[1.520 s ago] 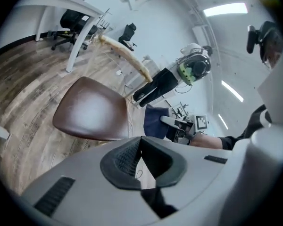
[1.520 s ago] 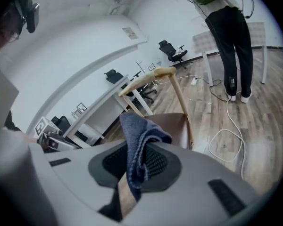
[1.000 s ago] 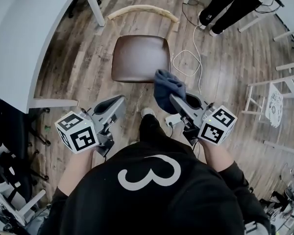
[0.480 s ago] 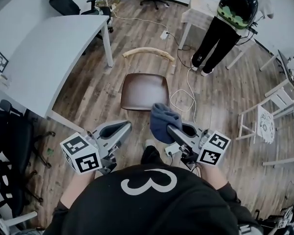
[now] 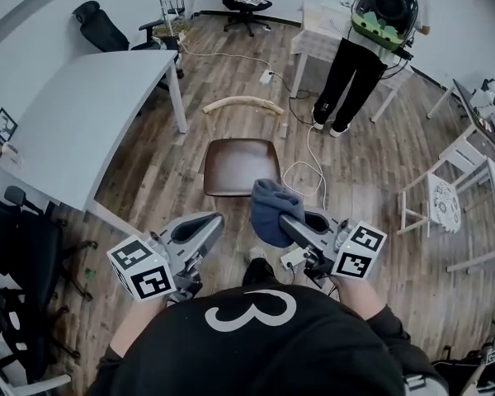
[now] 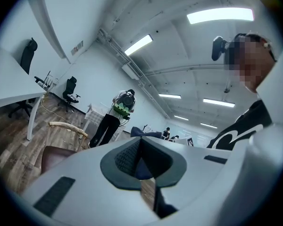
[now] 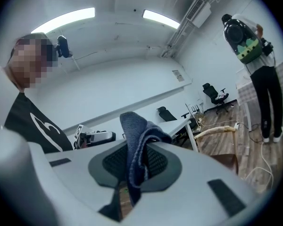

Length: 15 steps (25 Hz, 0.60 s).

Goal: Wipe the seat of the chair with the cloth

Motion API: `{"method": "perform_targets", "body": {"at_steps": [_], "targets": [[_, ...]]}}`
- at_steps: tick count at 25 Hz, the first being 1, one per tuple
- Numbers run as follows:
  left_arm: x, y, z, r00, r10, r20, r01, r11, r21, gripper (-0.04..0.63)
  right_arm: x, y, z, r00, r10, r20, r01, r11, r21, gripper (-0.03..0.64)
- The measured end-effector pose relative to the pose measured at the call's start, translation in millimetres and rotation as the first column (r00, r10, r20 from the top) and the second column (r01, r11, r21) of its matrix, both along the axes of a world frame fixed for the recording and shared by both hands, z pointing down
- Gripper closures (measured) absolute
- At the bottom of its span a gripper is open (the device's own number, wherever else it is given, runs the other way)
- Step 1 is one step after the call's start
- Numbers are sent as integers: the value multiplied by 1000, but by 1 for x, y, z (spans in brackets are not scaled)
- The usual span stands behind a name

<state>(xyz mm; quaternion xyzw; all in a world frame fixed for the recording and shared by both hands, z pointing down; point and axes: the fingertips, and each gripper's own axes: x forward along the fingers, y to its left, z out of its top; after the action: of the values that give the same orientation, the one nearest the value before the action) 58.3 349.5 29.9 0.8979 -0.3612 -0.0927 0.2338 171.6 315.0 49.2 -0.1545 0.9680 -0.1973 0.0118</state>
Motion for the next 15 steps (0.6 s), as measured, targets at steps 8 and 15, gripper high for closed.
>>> {"method": "perform_targets", "body": {"at_steps": [8,15], "targets": [[-1,9,2,999,-7,-47,7,1000,-16,583,3,17,7,1000,11,-5,-11,1000,-10,563],[1,17,5,998,-4,-58,3,1000,-27,583,4,24,10,1000,22,9,-22,1000,-23,563]]}}
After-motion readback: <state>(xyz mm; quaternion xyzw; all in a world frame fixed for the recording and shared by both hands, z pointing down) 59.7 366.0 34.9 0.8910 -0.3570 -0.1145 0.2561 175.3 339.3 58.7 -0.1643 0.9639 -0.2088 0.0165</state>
